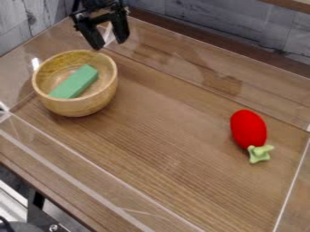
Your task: Put the green object in the brown bowl
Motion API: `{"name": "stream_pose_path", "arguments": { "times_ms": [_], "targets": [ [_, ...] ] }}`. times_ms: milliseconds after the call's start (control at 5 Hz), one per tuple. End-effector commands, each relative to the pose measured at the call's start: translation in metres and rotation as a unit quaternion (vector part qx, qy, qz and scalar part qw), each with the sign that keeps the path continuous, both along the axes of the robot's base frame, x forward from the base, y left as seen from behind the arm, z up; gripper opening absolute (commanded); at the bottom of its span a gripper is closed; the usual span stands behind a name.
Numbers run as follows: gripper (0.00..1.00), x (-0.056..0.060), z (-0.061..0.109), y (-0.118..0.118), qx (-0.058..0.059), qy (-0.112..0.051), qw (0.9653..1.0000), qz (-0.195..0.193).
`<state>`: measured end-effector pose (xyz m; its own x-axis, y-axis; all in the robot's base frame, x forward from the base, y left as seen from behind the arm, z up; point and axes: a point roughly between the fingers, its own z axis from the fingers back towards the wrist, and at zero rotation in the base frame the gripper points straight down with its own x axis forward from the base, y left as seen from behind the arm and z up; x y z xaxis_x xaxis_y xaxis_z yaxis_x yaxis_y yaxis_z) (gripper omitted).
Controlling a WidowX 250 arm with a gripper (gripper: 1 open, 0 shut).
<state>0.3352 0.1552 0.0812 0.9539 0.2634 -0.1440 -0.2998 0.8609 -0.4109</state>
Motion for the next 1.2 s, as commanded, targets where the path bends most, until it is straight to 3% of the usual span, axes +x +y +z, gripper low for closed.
{"name": "stream_pose_path", "arguments": {
  "times_ms": [0, 200, 400, 800, 1000],
  "targets": [
    [1.0, -0.006, 0.039, -0.019, 0.029, -0.045, 0.998, -0.033],
    [1.0, -0.013, 0.05, -0.036, 0.032, -0.055, 0.9967, -0.05],
    [1.0, -0.013, 0.054, -0.046, 0.033, -0.063, 0.9934, -0.09],
    [1.0, -0.013, 0.051, -0.071, 0.046, -0.067, 0.9826, -0.167],
    [1.0, -0.017, 0.047, -0.083, 0.05, -0.063, 0.9821, -0.171]
  ]
}}
